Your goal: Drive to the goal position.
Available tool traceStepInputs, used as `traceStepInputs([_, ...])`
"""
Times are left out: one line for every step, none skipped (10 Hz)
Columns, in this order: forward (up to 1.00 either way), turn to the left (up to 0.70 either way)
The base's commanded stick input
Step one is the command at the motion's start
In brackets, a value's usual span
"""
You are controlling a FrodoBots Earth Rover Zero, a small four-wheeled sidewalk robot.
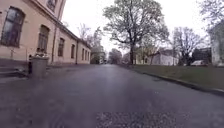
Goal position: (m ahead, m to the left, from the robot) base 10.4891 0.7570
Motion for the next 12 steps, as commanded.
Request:
traceStepInputs([0.85, 0.00])
traceStepInputs([0.85, 0.00])
traceStepInputs([0.85, 0.00])
traceStepInputs([0.85, 0.00])
traceStepInputs([0.85, 0.00])
traceStepInputs([0.85, 0.00])
traceStepInputs([0.85, 0.00])
traceStepInputs([0.85, 0.00])
traceStepInputs([0.85, 0.00])
traceStepInputs([0.85, 0.00])
traceStepInputs([0.85, 0.00])
traceStepInputs([0.85, 0.00])
